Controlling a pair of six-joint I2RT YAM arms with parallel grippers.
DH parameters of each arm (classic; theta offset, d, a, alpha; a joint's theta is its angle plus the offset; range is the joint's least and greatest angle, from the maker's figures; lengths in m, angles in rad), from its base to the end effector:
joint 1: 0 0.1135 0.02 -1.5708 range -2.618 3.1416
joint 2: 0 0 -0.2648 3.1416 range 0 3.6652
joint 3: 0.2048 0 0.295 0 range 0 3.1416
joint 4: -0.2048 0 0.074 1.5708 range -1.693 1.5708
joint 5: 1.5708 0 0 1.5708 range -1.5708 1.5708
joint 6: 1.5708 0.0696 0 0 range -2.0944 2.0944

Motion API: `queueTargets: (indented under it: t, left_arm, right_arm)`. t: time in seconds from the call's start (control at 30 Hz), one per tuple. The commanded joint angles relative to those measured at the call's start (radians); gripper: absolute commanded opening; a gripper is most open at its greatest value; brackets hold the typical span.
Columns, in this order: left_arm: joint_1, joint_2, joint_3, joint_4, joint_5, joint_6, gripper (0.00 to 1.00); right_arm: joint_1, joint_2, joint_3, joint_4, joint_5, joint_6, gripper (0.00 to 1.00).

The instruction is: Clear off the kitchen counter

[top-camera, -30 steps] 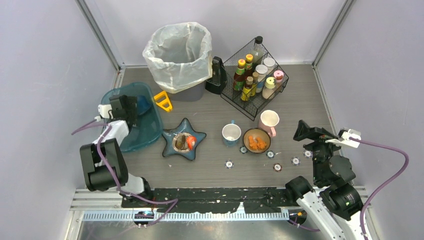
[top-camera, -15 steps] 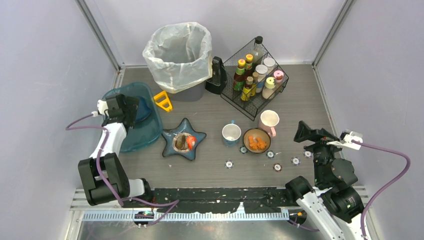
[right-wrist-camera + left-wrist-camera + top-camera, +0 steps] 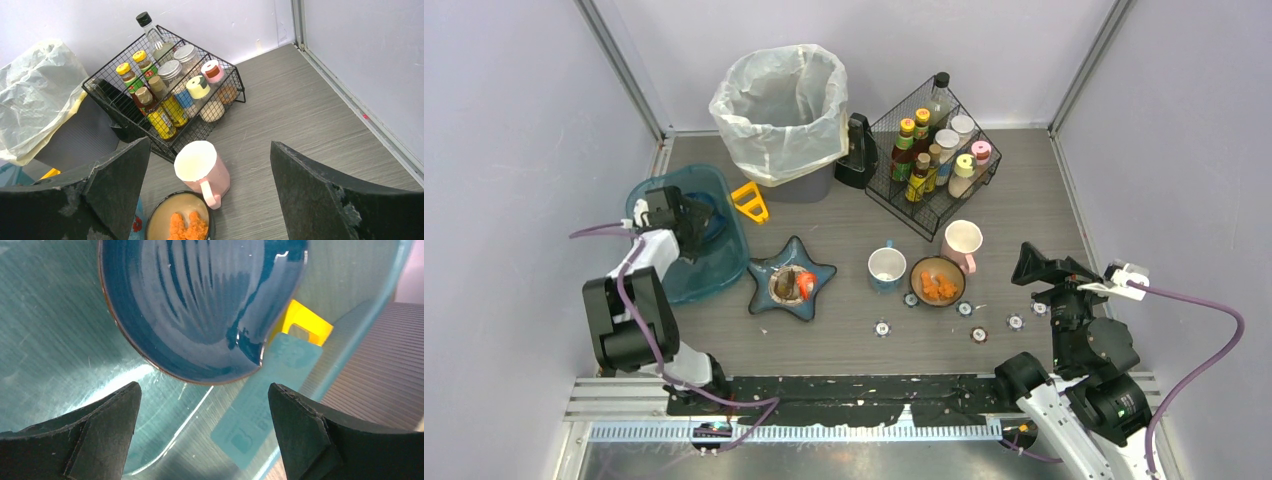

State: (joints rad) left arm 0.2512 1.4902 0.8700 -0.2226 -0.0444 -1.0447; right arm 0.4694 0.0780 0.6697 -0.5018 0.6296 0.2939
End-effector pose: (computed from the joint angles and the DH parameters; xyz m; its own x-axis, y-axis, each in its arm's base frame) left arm 0.3519 0.0935 0.1512 -0.1236 -0.9236 -0.3628 -0.7644 0.3218 -0.5588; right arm 0.1006 0.0051 0.3567 0.1222 0.3245 -0.9379 0.1275 0.9321 0.3391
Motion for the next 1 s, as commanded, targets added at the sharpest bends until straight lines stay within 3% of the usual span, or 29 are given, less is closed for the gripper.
queueTargets:
  t: [0.0,0.57,0.97]
  left_arm:
    - [0.005,0.082,0.065,0.024,0.034,0.026,1.0]
    - [0.004,0.187,0.184,0.112,0.153,0.089,1.0]
    - [-0.015,-0.08,0.101,0.006,0.181,0.205,1.0]
  right_arm:
    - [-0.002,0.0,0.0,0.037,0.013,0.001,0.95]
    - [-0.002,0.026,-0.001,0.042,0.007,0.0,0.95]
    - [-0.002,0.012,-0.001,0.042,-0.01,0.003,0.95]
